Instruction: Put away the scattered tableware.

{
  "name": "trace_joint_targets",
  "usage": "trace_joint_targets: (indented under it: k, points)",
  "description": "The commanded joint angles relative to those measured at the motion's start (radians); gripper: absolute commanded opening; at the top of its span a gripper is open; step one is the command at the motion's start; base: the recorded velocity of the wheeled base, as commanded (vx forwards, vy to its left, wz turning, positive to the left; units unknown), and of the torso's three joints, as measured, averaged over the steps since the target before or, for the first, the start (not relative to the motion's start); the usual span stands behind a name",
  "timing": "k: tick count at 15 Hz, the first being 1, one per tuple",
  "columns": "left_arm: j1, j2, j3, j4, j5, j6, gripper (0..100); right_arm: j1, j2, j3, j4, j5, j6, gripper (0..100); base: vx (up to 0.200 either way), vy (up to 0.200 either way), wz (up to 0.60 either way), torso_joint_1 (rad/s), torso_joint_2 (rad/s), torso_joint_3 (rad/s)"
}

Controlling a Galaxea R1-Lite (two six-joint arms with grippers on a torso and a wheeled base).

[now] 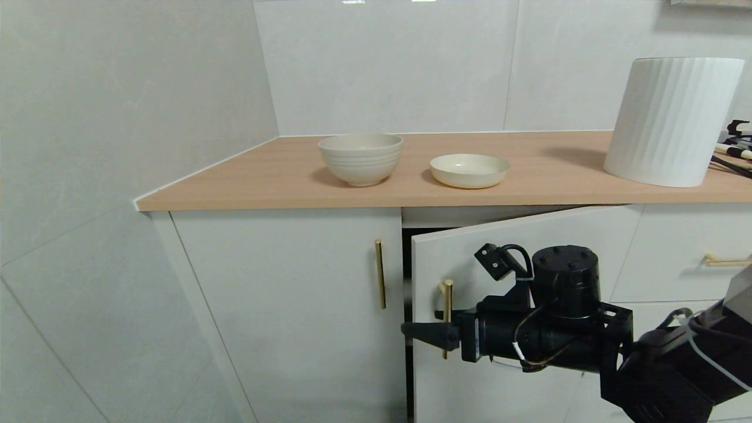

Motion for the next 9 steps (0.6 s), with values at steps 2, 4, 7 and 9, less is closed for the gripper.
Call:
trace_joint_targets:
  k: [2,4,7,9]
  points:
    - [0.000,0.000,0.000,0.001,0.000,0.008,100,0.015,-0.030,0.045,-0.007,0.006,0.000,100,0.000,0.000,0.00,0.000,0.00,0.000]
    - [0.000,0.002,-0.080,-0.037,-0.071,0.033,100,0.018,-0.032,0.096,-0.055,0.006,0.000,100,0.000,0.000,0.00,0.000,0.00,0.000]
    - [-0.012,0.192,-0.394,0.152,-0.402,-0.027,100,0.016,-0.027,0.128,-0.099,0.006,0.000,100,0.000,0.000,0.00,0.000,0.00,0.000]
    - [-0.014,0.390,-0.509,0.224,-0.589,-0.036,100,0.016,-0.033,0.130,-0.099,0.006,0.000,100,0.000,0.000,0.00,0.000,0.00,0.000]
